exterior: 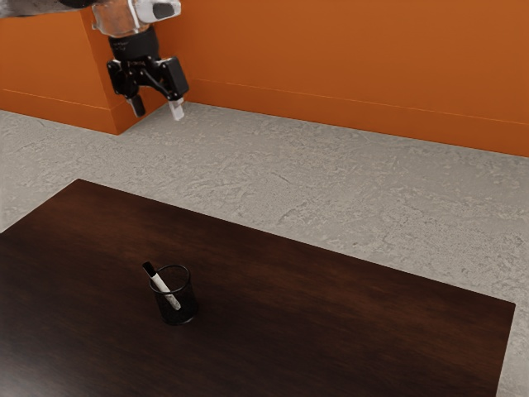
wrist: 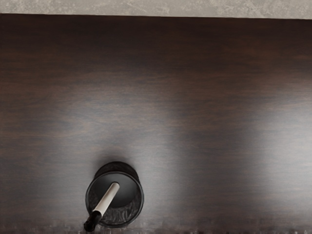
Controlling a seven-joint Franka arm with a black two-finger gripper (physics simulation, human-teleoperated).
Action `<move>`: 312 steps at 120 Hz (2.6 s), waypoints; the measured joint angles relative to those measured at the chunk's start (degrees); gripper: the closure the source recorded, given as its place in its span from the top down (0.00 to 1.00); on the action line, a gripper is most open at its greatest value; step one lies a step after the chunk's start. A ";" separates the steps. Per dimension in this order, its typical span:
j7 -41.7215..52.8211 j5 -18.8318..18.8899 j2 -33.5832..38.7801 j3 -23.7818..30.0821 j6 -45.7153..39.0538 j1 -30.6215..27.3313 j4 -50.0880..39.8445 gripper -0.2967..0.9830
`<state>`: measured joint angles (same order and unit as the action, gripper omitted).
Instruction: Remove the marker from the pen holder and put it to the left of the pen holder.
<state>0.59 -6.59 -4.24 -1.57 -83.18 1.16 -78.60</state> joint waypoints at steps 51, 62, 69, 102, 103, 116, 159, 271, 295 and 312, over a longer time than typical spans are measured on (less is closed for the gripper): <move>0.62 -4.44 -26.13 -0.54 -2.60 -6.39 7.11 0.76; 0.73 -5.64 -27.08 -0.53 -3.47 -8.67 4.81 0.76; 0.81 -5.99 -25.80 -0.55 -3.89 -10.04 0.94 0.75; 1.07 -5.97 -18.76 -0.80 -7.27 -12.91 -16.71 0.73; 1.08 -5.97 -18.77 -0.80 -7.31 -12.92 -16.88 0.72; 1.17 -5.97 -19.05 -0.75 -7.59 -12.70 -17.89 0.70; 1.37 -6.26 -19.16 -0.35 -5.32 -11.69 -20.30 0.60; 1.50 -8.88 -19.55 -0.01 2.44 -6.97 -20.31 0.21; 1.51 -8.30 -18.70 -0.04 3.92 -4.88 -18.66 0.17; 1.47 -7.28 -14.23 -0.33 5.40 -4.61 -18.69 0.15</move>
<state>2.07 -13.87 -18.47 -1.90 -77.79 -3.45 -97.29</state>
